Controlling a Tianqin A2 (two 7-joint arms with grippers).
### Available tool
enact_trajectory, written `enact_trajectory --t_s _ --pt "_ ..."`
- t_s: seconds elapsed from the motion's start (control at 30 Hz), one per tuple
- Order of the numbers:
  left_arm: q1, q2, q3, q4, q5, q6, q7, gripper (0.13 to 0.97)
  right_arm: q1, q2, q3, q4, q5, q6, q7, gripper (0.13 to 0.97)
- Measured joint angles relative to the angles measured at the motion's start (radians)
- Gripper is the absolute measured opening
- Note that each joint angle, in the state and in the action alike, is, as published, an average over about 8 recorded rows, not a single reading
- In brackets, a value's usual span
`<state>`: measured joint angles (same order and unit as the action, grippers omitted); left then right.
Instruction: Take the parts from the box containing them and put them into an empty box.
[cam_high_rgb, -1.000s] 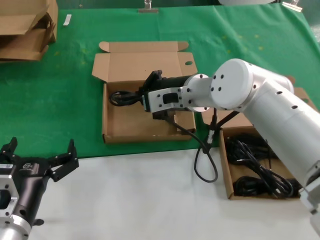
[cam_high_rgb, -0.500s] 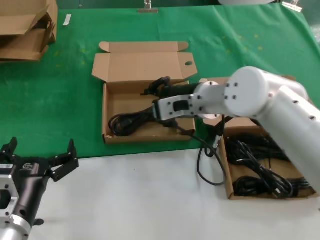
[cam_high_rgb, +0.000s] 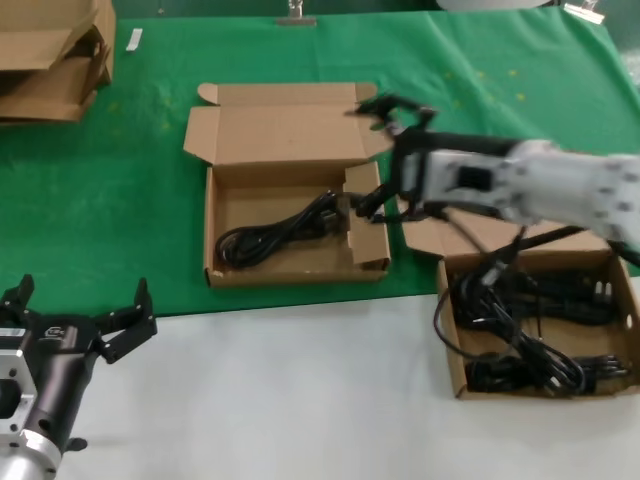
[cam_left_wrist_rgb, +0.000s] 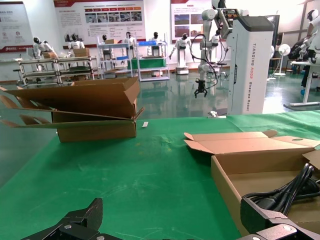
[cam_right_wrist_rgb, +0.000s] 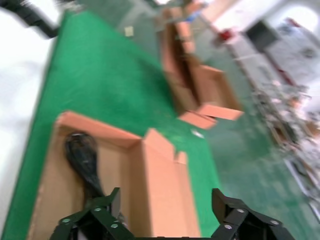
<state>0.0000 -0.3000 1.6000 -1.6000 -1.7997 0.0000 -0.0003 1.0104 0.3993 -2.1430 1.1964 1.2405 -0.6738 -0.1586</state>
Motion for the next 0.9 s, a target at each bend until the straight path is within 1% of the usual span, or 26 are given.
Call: enact_trajectory --t_s 0.13,0.17,0.43,0.47,0.73,0.9 --pt "0.0 0.0 0.0 0.0 0.0 0.0 0.0 0.966 -0.052 0.046 0.055 0.077 0.031 0.015 0.035 0.618" --pt "0.0 0.0 0.0 0.0 0.0 0.0 0.0 0.966 -0.059 0.051 0.062 0.086 0.035 0.018 0.04 0.618" --pt "0.0 0.0 0.0 0.0 0.0 0.0 0.0 0.966 -0.09 0.053 0.082 0.104 0.052 0.038 0.048 0.799" --pt "0.0 0.0 0.0 0.0 0.0 0.0 0.0 0.966 -0.098 0.051 0.086 0.106 0.057 0.043 0.049 0.799" --pt "0.0 0.0 0.0 0.0 0.0 0.0 0.0 0.966 -0.184 0.037 0.129 0.134 0.104 0.103 0.059 0.914" --pt "0.0 0.0 0.0 0.0 0.0 0.0 0.0 0.966 -0.246 0.027 0.16 0.155 0.138 0.145 0.066 0.939"
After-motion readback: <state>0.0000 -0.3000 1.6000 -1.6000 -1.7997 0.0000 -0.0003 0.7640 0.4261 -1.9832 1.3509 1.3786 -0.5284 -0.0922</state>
